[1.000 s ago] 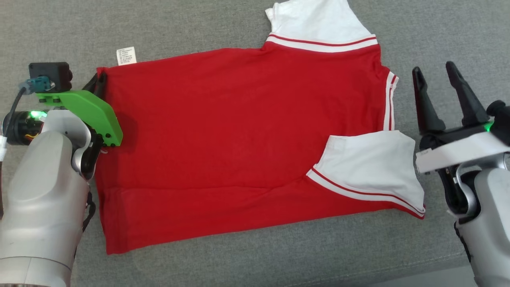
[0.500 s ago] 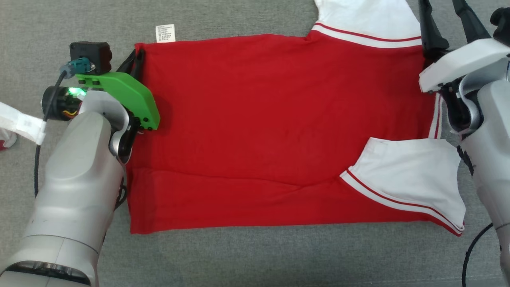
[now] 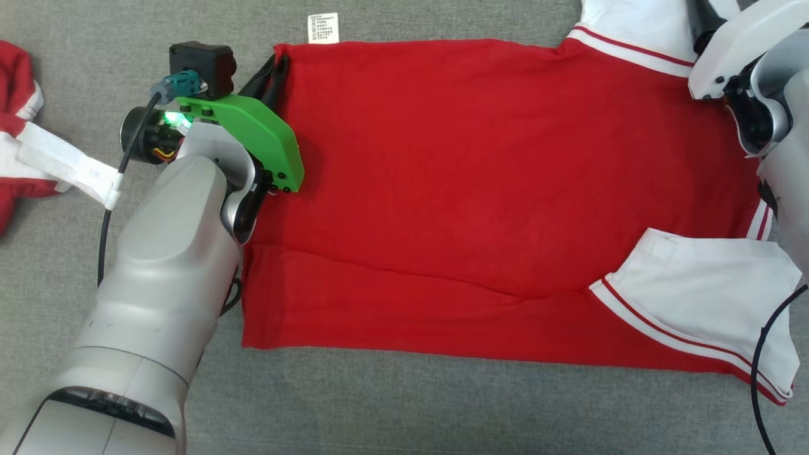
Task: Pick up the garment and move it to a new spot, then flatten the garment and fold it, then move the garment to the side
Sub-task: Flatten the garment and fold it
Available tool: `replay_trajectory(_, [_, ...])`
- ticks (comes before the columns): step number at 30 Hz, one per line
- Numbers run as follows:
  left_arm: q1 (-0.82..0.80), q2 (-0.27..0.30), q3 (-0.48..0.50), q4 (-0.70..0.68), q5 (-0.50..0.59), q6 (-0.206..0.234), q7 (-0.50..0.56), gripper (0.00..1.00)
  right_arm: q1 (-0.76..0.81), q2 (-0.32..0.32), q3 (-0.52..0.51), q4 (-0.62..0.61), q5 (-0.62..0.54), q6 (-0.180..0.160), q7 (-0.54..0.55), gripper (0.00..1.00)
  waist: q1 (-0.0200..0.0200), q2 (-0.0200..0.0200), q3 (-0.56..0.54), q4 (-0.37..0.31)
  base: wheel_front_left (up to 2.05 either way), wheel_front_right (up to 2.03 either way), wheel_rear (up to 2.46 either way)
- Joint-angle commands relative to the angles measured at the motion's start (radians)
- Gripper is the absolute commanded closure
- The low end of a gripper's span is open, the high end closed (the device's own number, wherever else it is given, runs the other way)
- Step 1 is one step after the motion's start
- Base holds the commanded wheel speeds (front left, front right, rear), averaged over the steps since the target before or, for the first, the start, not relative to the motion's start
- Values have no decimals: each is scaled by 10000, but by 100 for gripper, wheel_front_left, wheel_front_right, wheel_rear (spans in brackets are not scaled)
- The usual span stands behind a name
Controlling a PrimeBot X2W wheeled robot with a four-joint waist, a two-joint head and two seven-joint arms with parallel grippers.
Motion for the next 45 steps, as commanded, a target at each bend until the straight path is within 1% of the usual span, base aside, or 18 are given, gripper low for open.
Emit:
replay_trajectory(1, [264, -48, -223, 326, -92, -23, 130, 100, -189, -47, 139, 178, 152, -8, 153, 0, -1, 0, -25, 15, 0, 0, 0])
replay_trajectory(2, [259, -47, -275, 361, -149, -23, 107, 100, -280, -87, 259, 255, 156, -8, 234, 27, -1, 0, -37, 11, 0, 0, 0])
replay_trajectory(3, [251, -43, -338, 392, -193, -24, 77, 100, -300, -58, 440, 327, 278, -8, 425, 100, -1, 0, -57, 8, 0, 0, 0])
replay_trajectory(7, [166, 64, -513, 499, -414, -24, -176, 100, -448, -241, 955, 242, 507, -10, 327, 100, -1, 0, -174, -25, 0, 0, 0])
replay_trajectory(15, [36, 463, -476, 675, -536, -1, -1143, 100, 115, -596, 1814, -532, 1188, -10, -1148, 100, -1, 0, -774, -382, 0, 0, 0])
replay_trajectory(19, [142, 738, -439, 561, -412, 90, -1478, 100, 626, -879, 2229, -1239, 1607, -10, -1597, 100, -1, 0, -1159, -631, 0, 0, 0])
replay_trajectory(24, [538, 1129, -367, -20, -263, 248, -1658, 100, 1520, -1171, 2337, -2344, 2000, -10, -1824, 100, -1, 0, -1551, -966, 0, 0, 0])
replay_trajectory(27, [959, 1383, -331, -589, -119, 394, -1713, 100, 2235, -1337, 1939, -3309, 1925, -10, -1838, 100, -1, 0, -1725, -1128, 0, 0, 0])
replay_trajectory(30, [1650, 1680, -254, -1400, 35, 708, -1714, 100, 3406, -1348, 1346, -4419, 1630, -8, -1833, 100, -1, 0, -1871, -1253, 0, 0, 0])
replay_trajectory(33, [2518, 1920, -62, -2375, 98, 1062, -1712, 100, 4628, -1208, 703, -5327, 1388, -10, -1835, 100, -1, 0, -2014, -1324, 0, 0, 0])
replay_trajectory(35, [3160, 2038, 22, -3019, 138, 1287, -1713, 100, 5498, -1004, 174, -5896, 1238, -10, -1836, 100, -1, 0, -2073, -1338, 0, 0, 0])
replay_trajectory(38, [4112, 2205, 138, -3863, 25, 1594, -1714, 100, 6764, -534, -504, -6676, 953, -8, -1837, 100, -1, 0, -2156, -1377, 0, 0, 0])
replay_trajectory(44, [5699, 2359, 198, -5020, -254, 2104, -1596, 100, 8681, 192, -1291, -7506, 376, -8, -1838, 100, -1, 0, -2375, -1369, 0, 0, 0])
replay_trajectory(45, [5965, 2362, 216, -5145, -368, 2152, -1512, 100, 8972, 321, -1360, -7604, 302, -7, -1838, 83, -1, 0, -2425, -1384, 0, 0, 0])
